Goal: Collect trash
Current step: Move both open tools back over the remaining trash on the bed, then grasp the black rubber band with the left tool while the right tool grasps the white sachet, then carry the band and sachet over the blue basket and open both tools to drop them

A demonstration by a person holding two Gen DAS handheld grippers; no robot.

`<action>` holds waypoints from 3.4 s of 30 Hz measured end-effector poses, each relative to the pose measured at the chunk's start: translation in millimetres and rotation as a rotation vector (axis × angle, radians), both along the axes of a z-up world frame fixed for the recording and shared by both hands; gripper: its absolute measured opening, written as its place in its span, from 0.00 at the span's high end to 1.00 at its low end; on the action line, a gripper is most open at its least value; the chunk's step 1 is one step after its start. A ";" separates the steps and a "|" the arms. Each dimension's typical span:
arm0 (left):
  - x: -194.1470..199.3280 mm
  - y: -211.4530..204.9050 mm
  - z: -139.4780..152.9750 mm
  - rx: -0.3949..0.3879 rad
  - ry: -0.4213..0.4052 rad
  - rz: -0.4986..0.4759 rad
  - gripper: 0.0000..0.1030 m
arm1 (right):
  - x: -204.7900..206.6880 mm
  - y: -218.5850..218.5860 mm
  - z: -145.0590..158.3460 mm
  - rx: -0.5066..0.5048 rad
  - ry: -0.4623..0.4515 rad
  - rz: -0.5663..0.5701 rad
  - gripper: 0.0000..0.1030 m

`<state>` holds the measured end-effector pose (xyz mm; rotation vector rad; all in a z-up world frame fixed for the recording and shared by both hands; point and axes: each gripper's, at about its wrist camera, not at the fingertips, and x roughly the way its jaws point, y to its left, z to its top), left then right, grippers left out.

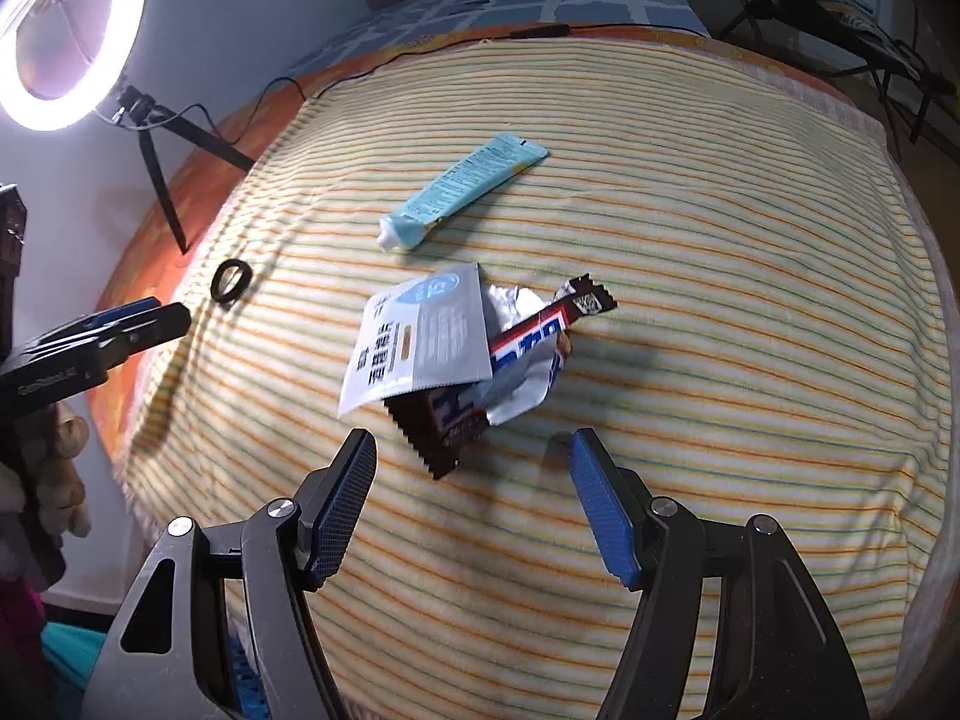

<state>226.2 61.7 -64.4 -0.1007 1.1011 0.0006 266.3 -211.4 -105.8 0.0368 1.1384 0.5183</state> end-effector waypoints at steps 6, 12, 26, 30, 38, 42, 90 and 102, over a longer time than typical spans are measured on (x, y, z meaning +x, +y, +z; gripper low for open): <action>18.8 7.4 -8.5 -0.004 0.003 0.013 0.34 | -1.4 -11.9 9.0 0.072 0.019 -0.025 0.36; 30.0 10.3 -17.3 0.002 0.014 0.015 0.39 | -6.5 -4.6 30.3 0.037 -0.096 0.042 0.36; 39.6 4.8 -30.0 -0.002 0.042 -0.015 0.53 | -39.1 63.7 29.1 -0.303 -0.393 0.384 0.36; 43.1 2.4 -35.7 0.006 0.059 -0.017 0.58 | -23.7 69.4 15.7 -0.326 -0.347 0.392 0.36; 46.1 5.8 -39.0 0.020 0.062 -0.014 0.63 | -4.5 70.3 -3.2 -0.337 -0.285 0.365 0.36; 47.2 10.2 -38.3 0.008 0.062 -0.003 0.69 | 4.2 65.4 -2.4 -0.305 -0.258 0.333 0.39; 21.9 34.4 -10.7 -0.035 -0.005 0.063 0.96 | 26.8 30.8 46.0 -0.011 -0.265 0.093 0.98; -21.4 12.8 28.5 -0.054 -0.069 -0.016 0.96 | -13.8 24.9 78.8 0.040 -0.288 0.131 0.98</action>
